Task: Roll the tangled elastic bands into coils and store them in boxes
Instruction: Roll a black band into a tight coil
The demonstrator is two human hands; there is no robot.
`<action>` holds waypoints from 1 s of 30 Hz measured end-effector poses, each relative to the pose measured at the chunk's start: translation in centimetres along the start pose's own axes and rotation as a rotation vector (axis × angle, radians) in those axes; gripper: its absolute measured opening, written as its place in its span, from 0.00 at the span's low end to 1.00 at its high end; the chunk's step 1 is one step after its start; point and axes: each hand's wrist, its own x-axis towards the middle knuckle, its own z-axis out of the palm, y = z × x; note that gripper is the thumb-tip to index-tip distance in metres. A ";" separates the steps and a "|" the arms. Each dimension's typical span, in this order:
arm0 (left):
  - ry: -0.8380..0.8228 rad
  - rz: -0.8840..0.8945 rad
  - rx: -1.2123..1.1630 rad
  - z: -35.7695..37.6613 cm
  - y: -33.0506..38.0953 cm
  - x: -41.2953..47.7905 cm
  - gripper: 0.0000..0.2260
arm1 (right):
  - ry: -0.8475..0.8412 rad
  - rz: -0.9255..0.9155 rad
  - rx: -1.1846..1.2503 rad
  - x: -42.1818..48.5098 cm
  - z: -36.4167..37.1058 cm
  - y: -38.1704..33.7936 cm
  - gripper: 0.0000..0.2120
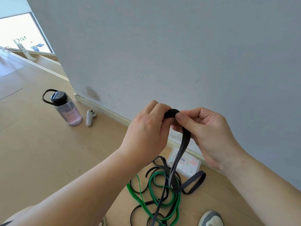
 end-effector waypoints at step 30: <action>-0.031 0.026 -0.116 -0.1 0.4 0.1 0.08 | -0.084 0.077 0.138 -0.1 -1.0 -0.4 0.12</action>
